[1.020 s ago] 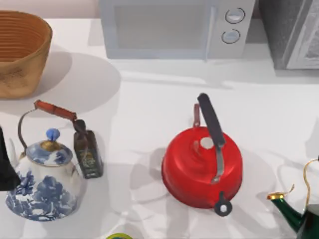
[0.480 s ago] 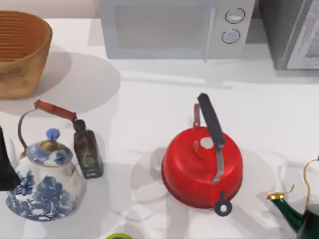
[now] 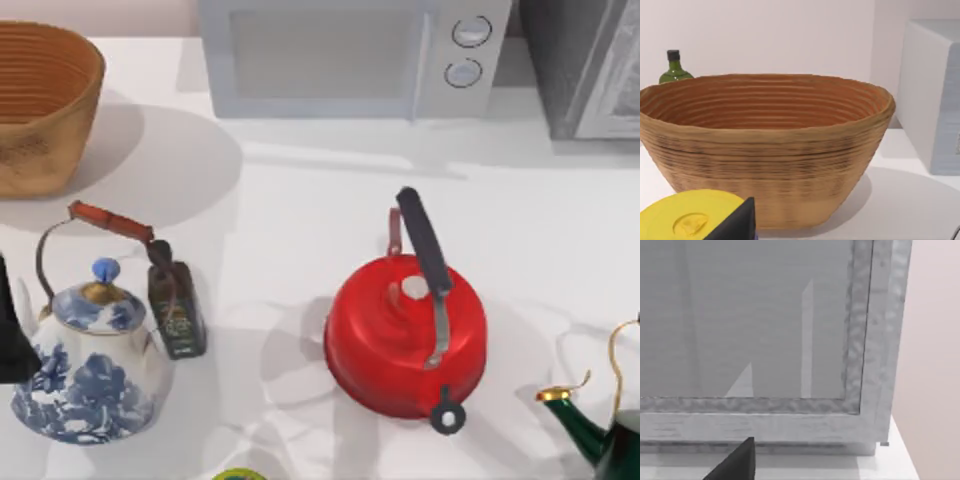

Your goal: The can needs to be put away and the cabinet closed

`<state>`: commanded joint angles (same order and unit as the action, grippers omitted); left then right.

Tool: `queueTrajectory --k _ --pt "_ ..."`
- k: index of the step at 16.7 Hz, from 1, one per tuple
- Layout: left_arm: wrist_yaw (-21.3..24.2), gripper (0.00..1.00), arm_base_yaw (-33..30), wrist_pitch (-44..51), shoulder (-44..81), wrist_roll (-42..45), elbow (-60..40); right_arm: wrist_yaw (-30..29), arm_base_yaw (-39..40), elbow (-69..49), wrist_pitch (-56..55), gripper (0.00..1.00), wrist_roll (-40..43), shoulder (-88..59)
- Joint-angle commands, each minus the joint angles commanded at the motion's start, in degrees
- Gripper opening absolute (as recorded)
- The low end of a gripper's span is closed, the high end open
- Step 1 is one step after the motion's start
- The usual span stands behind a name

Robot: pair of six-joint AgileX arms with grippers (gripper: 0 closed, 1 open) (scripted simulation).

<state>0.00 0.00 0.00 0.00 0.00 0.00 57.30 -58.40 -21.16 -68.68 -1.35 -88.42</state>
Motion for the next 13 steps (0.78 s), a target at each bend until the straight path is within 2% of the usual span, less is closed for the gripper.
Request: queueTrajectory --k 8,13 --pt "0.0 1.00 0.0 0.0 0.0 0.0 0.0 0.5 -0.4 -1.7 1.8 1.00 0.1 -0.4" --pt "0.0 1.00 0.0 0.0 0.0 0.0 0.0 1.4 -2.1 -15.4 16.4 1.00 0.3 -0.3"
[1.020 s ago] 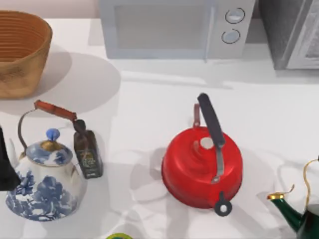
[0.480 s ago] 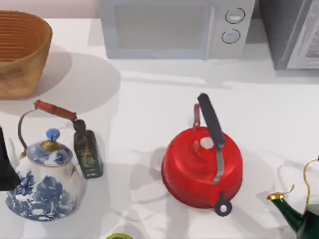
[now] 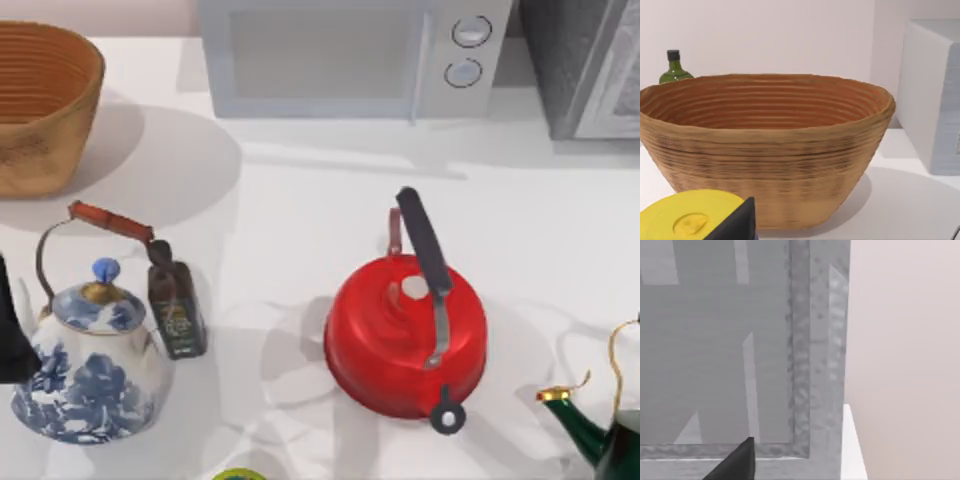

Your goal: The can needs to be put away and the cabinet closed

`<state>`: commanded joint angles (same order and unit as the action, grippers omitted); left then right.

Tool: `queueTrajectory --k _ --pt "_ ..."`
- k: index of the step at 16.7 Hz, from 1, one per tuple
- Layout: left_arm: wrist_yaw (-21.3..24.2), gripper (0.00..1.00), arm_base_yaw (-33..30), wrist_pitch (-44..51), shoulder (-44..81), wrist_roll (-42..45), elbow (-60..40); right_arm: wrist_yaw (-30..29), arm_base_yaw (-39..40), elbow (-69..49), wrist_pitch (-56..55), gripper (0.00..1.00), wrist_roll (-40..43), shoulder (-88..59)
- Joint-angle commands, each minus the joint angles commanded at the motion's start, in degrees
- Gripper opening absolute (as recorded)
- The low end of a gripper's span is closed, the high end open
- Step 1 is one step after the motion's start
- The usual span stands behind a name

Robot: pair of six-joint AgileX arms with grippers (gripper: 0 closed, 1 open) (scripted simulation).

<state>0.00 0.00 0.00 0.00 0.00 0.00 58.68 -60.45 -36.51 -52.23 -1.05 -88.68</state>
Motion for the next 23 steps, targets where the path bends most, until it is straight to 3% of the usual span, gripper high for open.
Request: queueTrajectory --k 9,13,17,23 --pt "0.0 1.00 0.0 0.0 0.0 0.0 0.0 0.8 -0.9 -41.7 50.7 1.00 -0.1 5.4" --pt "0.0 1.00 0.0 0.0 0.0 0.0 0.0 0.6 0.0 -56.6 67.2 1.00 -0.2 9.2" --pt "0.0 1.00 0.0 0.0 0.0 0.0 0.0 0.3 0.7 -63.5 74.0 1.00 -0.3 11.5" --pt "0.0 1.00 0.0 0.0 0.0 0.0 0.0 0.3 0.6 -63.9 74.1 1.00 -0.3 11.5"
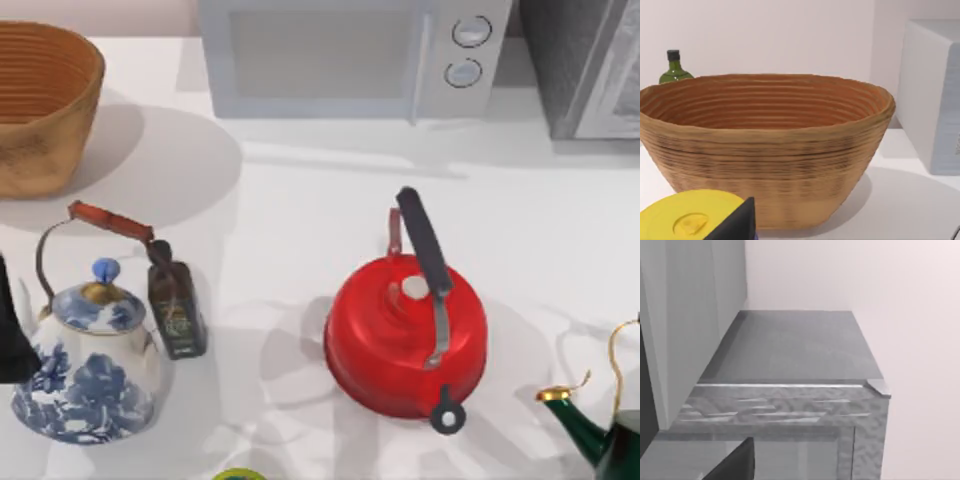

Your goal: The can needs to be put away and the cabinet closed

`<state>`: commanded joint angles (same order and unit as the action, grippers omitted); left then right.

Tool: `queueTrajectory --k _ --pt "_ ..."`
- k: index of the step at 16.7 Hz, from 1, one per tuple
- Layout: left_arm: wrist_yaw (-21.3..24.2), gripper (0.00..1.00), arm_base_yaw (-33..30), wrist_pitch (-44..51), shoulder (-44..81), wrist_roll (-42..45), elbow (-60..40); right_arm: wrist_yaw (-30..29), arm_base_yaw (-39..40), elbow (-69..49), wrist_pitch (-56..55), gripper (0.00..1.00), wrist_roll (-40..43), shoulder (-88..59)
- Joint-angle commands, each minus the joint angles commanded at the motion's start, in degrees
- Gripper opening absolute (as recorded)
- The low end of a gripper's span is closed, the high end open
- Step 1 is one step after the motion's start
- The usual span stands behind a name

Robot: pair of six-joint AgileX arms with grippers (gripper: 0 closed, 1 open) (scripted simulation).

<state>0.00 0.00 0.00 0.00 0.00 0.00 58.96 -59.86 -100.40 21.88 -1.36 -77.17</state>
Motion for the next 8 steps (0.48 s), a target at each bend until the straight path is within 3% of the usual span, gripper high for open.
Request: queueTrajectory --k 4,8 --pt "0.0 1.00 0.0 0.0 0.0 0.0 0.0 -6.1 6.1 -0.6 0.5 1.00 0.3 -0.5" --pt "0.0 1.00 0.0 0.0 0.0 0.0 0.0 -20.3 19.9 -1.4 1.8 1.00 0.8 -1.4"
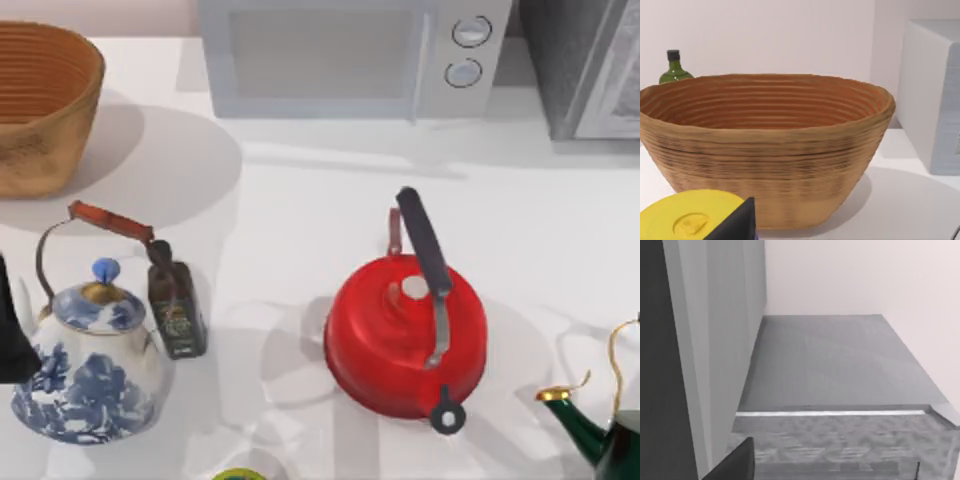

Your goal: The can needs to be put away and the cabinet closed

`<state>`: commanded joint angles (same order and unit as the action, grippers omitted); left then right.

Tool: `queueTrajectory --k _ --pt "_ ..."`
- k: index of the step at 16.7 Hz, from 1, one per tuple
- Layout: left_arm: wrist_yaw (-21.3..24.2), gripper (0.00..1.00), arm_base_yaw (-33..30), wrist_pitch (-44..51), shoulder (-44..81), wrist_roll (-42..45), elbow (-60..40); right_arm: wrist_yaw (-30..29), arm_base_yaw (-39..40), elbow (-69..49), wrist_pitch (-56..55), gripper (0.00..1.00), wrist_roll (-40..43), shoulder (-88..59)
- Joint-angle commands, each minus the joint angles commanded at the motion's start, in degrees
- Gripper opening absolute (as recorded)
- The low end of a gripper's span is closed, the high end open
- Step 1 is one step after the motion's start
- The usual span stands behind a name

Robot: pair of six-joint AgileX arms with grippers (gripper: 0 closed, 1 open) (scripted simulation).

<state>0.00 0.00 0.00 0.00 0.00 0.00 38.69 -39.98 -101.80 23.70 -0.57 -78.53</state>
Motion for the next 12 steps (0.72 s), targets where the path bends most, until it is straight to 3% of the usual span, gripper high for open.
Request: queueTrajectory --k 8,12 --pt "0.0 1.00 0.0 0.0 0.0 0.0 0.0 -42.6 42.9 0.7 1.7 1.00 0.2 1.3" --pt "0.0 1.00 0.0 0.0 0.0 0.0 0.0 -58.3 58.7 1.9 1.6 1.00 -0.1 3.3"
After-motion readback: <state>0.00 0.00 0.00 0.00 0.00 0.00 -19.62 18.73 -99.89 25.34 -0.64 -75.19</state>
